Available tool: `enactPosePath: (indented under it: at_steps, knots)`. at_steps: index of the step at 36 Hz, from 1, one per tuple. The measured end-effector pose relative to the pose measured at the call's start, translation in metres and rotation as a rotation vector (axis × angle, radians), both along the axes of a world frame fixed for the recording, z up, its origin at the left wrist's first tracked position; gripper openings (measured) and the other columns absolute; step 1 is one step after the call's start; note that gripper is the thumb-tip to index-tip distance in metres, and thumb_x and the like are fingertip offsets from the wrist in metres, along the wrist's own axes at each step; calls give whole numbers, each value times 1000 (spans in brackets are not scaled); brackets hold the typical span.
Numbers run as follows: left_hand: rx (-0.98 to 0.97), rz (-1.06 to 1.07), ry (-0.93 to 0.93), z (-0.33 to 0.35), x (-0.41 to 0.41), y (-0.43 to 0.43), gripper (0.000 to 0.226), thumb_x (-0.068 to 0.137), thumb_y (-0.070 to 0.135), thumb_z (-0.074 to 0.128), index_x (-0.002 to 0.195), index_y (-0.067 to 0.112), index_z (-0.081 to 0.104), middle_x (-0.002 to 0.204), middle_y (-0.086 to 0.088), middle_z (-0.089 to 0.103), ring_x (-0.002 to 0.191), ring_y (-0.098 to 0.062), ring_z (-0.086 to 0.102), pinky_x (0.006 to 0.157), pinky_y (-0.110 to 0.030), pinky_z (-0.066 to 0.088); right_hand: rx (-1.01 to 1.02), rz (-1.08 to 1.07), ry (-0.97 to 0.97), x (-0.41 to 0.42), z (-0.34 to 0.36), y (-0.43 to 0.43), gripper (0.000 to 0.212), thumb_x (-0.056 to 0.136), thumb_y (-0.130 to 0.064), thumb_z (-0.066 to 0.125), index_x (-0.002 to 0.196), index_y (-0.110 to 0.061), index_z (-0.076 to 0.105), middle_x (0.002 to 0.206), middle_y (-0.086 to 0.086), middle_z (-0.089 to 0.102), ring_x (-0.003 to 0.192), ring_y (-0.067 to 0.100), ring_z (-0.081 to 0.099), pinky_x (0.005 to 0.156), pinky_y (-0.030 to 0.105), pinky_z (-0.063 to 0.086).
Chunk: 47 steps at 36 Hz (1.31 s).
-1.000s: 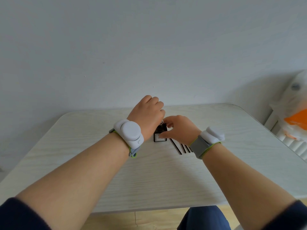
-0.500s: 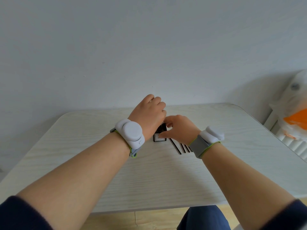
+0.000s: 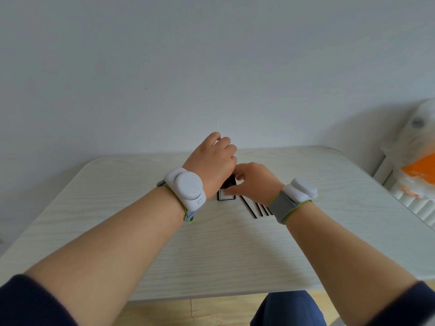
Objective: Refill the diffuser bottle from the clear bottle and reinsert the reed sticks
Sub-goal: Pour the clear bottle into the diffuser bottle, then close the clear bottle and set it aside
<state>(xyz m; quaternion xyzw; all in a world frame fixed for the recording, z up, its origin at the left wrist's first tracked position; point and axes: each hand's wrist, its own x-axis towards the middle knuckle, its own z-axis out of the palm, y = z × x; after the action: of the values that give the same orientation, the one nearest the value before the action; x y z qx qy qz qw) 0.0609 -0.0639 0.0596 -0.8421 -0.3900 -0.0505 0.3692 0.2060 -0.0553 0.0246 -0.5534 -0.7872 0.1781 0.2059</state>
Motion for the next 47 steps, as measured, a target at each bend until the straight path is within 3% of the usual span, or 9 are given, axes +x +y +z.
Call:
enactPosePath:
  at_steps: [7, 11, 18, 23, 29, 38, 47]
  knots:
    - [5, 4, -15, -1, -4, -1, 63, 68, -1, 5, 70, 19, 65, 77, 3, 62, 81, -22, 59, 87, -33, 40, -8, -1, -3, 1, 1, -1, 41, 78, -33, 73, 117, -23, 66, 105, -3, 66, 101, 16, 60, 85, 29, 48]
    - [-20, 67, -107, -7, -10, 0, 52, 57, -4, 26, 81, 15, 68, 86, -1, 65, 88, -26, 61, 87, -33, 28, -13, -7, 13, 1, -1, -1, 43, 77, -33, 74, 118, -25, 65, 97, -7, 62, 101, 14, 60, 83, 27, 47]
    - [-162, 123, -506, -20, -25, 1, 43, 64, -2, 71, 104, 12, 68, 101, -6, 67, 99, -32, 60, 89, -33, 30, -12, -24, 39, 1, -7, 3, 47, 75, -33, 75, 120, -25, 63, 103, -8, 65, 100, 13, 60, 81, 26, 46]
    - [-317, 228, -870, -22, -29, -6, 45, 85, 23, 65, 128, 18, 56, 124, -2, 60, 121, -24, 48, 101, -32, 34, -10, -36, 40, 1, -11, 3, 51, 76, -35, 73, 124, -26, 59, 113, -7, 66, 100, 11, 59, 81, 23, 45]
    - [-525, 274, -1340, -28, -27, -12, 47, 80, 27, 71, 124, 18, 58, 118, 2, 66, 112, -15, 59, 90, -23, 41, 9, -34, 11, 0, -11, 1, 52, 79, -35, 71, 128, -25, 58, 117, -5, 66, 105, 13, 59, 85, 25, 46]
    - [-587, 305, -1462, -35, -27, -16, 46, 78, 23, 73, 121, 15, 61, 115, 1, 68, 94, -9, 56, 83, -19, 38, 12, -64, -26, 5, -10, 2, 74, 76, -43, 73, 141, -22, 44, 132, -5, 58, 118, 13, 55, 98, 29, 45]
    - [-615, 300, -1542, -43, -25, -19, 42, 76, 21, 76, 114, 15, 62, 108, 0, 68, 93, -15, 60, 86, -26, 45, 82, -209, 82, 41, -3, 4, 26, 90, -18, 58, 114, -16, 66, 105, 1, 71, 100, 18, 64, 93, 32, 50]
